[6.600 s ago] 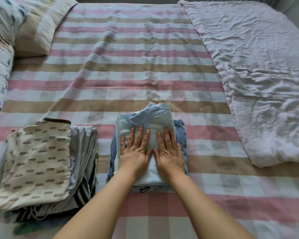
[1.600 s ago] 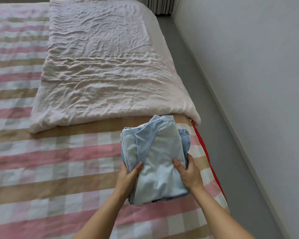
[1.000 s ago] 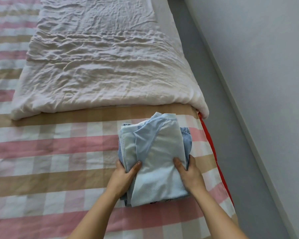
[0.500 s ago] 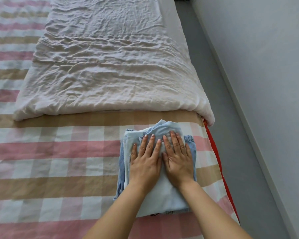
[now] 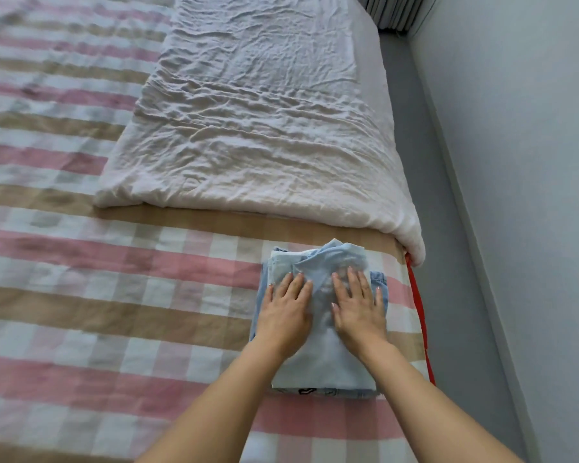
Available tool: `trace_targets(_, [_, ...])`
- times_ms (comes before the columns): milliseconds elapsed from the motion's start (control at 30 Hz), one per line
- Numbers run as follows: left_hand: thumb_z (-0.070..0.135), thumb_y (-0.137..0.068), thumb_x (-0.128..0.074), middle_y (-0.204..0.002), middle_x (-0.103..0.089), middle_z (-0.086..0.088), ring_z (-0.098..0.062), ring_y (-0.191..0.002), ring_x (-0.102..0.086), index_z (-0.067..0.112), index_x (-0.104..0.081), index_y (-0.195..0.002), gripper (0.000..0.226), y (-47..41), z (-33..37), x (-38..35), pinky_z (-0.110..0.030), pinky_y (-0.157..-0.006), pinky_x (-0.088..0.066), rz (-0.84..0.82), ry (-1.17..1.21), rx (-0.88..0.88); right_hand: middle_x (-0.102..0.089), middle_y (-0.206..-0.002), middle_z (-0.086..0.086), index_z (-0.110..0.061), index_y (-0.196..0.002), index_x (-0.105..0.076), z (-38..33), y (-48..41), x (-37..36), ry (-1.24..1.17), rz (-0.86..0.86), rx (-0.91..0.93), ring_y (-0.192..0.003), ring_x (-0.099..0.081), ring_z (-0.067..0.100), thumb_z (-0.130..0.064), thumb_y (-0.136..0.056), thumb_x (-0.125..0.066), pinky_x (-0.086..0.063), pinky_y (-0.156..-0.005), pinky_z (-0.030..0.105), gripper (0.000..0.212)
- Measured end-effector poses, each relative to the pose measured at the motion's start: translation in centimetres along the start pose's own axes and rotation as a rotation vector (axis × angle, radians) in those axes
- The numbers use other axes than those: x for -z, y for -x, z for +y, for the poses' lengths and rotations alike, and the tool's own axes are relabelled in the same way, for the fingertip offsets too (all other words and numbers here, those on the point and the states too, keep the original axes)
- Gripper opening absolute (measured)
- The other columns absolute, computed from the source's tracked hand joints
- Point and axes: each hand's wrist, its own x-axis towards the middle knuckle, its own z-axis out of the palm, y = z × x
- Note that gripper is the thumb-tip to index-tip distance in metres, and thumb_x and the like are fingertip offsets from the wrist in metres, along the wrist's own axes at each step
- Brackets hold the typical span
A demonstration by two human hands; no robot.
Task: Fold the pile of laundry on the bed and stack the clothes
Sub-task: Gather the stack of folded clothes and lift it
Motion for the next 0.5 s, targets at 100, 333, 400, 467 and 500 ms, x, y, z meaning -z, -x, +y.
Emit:
trace_targets(100, [0.030,-0.094,-0.039,-0.148,-0.032,-0.001,-0.021,-0.135,-0.030,0.020,-0.029,-0.141,0.049,6.0,-2.6,4.6,-0.038,-0.104,-0.031,0.054,0.084,0.100,-0.028,-0.149,0.001,-0.026,-0.140,-0.032,-1.6,4.5,3.7,0.004,0.016,0.050,-0.136,-0.027,0.019,-0.034,-0.096,-0.035,-0.026,-0.108,0.038,0.045])
trace_targets(333, [0.034,-0.098,-0.035,-0.137,-0.047,-0.001,-0.022,-0.116,-0.051,0.020,-0.033,-0.140,0.044,22.8,-12.0,11.5,-0.031,-0.087,-0.042,0.033,0.202,0.315,-0.065,-0.112,-0.003,-0.026,-0.116,-0.057,-11.1,15.8,6.9,-0.156,-0.173,0.152,-0.103,-0.059,0.020,-0.033,-0.094,-0.042,-0.048,-0.078,0.031,0.027])
trace_targets(400, [0.036,-0.098,-0.034,-0.141,-0.044,0.002,-0.019,-0.119,-0.050,0.022,-0.031,-0.142,0.046,27.7,-15.0,12.9,-0.031,-0.091,-0.042,0.049,0.254,0.349,-0.064,-0.116,-0.005,-0.029,-0.118,-0.056,-15.2,18.1,7.0,-0.152,-0.183,0.211,-0.107,-0.058,0.016,-0.035,-0.093,-0.044,-0.045,-0.081,0.029,0.028])
trace_targets(467, [0.037,-0.098,-0.035,-0.141,-0.044,0.005,-0.015,-0.121,-0.049,0.024,-0.031,-0.142,0.046,31.9,-17.6,14.1,-0.029,-0.092,-0.042,0.079,0.325,0.379,-0.064,-0.116,-0.008,-0.032,-0.122,-0.054,-18.9,19.8,7.3,-0.157,-0.194,0.253,-0.107,-0.058,0.012,-0.036,-0.094,-0.044,-0.044,-0.082,0.027,0.031])
trace_targets(500, [0.037,-0.098,-0.037,-0.140,-0.045,0.006,-0.013,-0.121,-0.049,0.025,-0.032,-0.141,0.045,34.5,-19.3,14.7,-0.027,-0.093,-0.042,0.106,0.373,0.402,-0.064,-0.116,-0.009,-0.033,-0.123,-0.053,-21.4,20.7,7.4,-0.154,-0.202,0.270,-0.106,-0.059,0.010,-0.037,-0.094,-0.044,-0.044,-0.081,0.026,0.031])
